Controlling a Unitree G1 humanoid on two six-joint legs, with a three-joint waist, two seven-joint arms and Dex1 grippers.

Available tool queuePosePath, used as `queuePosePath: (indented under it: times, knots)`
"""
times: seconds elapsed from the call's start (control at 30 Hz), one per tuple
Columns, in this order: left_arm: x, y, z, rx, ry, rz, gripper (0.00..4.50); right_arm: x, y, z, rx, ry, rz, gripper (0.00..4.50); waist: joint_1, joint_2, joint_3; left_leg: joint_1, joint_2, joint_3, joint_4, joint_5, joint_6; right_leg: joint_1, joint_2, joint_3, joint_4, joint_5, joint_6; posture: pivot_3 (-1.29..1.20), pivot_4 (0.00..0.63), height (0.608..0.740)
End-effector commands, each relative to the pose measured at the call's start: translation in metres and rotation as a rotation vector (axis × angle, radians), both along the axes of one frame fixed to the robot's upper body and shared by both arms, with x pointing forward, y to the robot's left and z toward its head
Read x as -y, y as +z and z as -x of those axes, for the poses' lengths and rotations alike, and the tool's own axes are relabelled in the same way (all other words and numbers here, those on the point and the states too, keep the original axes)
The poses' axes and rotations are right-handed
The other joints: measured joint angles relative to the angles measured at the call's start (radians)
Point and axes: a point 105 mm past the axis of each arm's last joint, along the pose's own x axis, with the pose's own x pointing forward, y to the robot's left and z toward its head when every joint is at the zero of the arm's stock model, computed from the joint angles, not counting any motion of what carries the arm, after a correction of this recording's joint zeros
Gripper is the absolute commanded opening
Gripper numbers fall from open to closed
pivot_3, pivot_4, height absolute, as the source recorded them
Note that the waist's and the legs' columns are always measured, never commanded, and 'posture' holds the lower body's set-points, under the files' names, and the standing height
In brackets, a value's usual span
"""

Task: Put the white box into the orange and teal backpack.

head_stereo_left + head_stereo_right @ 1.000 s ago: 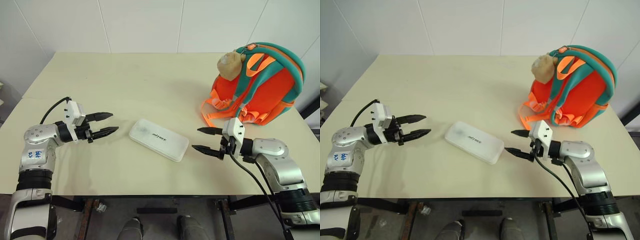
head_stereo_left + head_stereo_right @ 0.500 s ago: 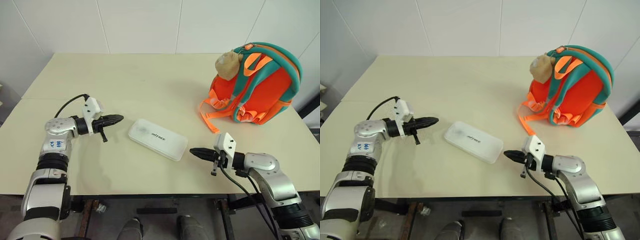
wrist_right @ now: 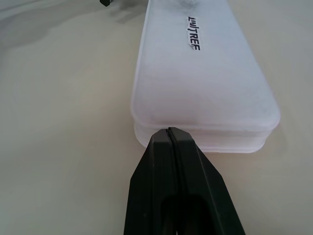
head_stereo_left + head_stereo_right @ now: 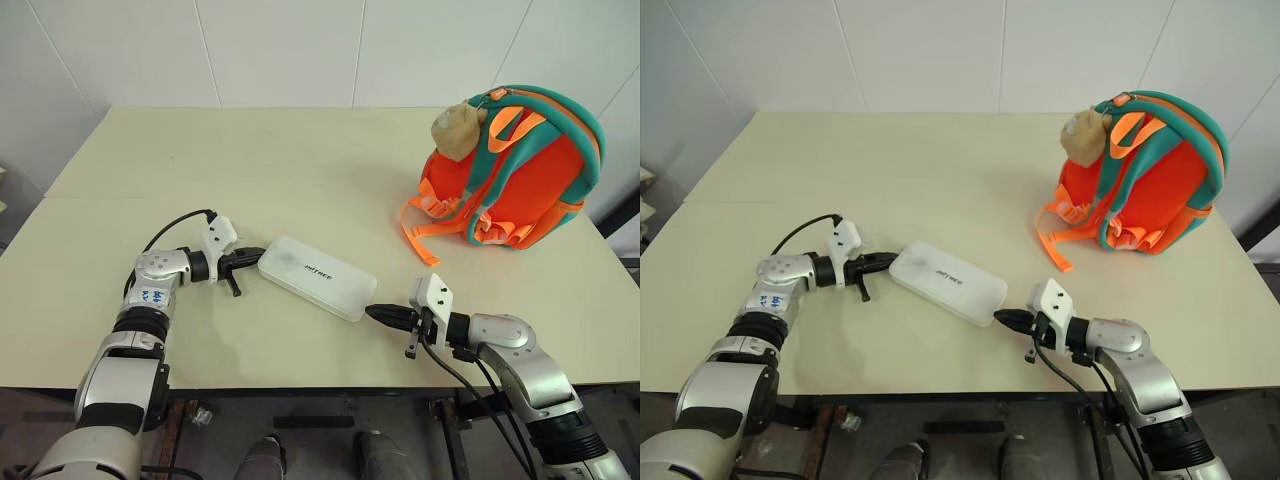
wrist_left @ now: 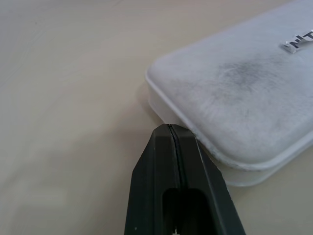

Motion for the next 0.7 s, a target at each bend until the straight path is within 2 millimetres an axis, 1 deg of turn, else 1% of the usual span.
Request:
queuePosePath:
  times: [0.03,0.23,0.4,0.57,0.7]
  knots:
    - [0.010,0.004,0.003,0.029,-0.045,0.030,0.00,0.000,0.018,-0.007,0.065,-0.007,-0.012,0.03,0.000,0.000,0.000,0.000,0.000,0.000,0.000,0.000,0.000,0.000,0.000,0.000,0.000,0.000,0.000,0.00,0.150,0.740]
    - [0.010,0.003,0.014,0.030,-0.092,0.043,0.00,0.014,0.025,-0.023,0.091,-0.019,0.035,0.03,0.000,0.000,0.000,0.000,0.000,0.000,0.000,0.000,0.000,0.000,0.000,0.000,0.000,0.000,0.000,0.00,0.150,0.740]
    - [0.013,-0.002,0.026,0.014,-0.122,0.060,0.00,0.024,0.030,-0.039,0.106,-0.034,0.054,0.03,0.000,0.000,0.000,0.000,0.000,0.000,0.000,0.000,0.000,0.000,0.000,0.000,0.000,0.000,0.000,0.00,0.150,0.740]
    - [0.020,-0.006,0.040,-0.002,-0.140,0.074,0.00,0.027,0.028,-0.045,0.107,-0.026,0.066,0.03,0.001,0.000,0.000,0.000,0.000,0.000,0.000,0.000,0.000,0.000,0.000,0.000,0.000,0.000,0.000,0.00,0.150,0.740]
    - [0.019,-0.008,0.044,-0.008,-0.118,0.069,0.00,0.028,0.026,-0.046,0.108,-0.023,0.075,0.03,0.001,0.000,0.000,0.001,0.000,-0.001,0.001,0.000,0.000,0.001,0.000,0.000,0.000,0.000,0.000,0.00,0.150,0.740]
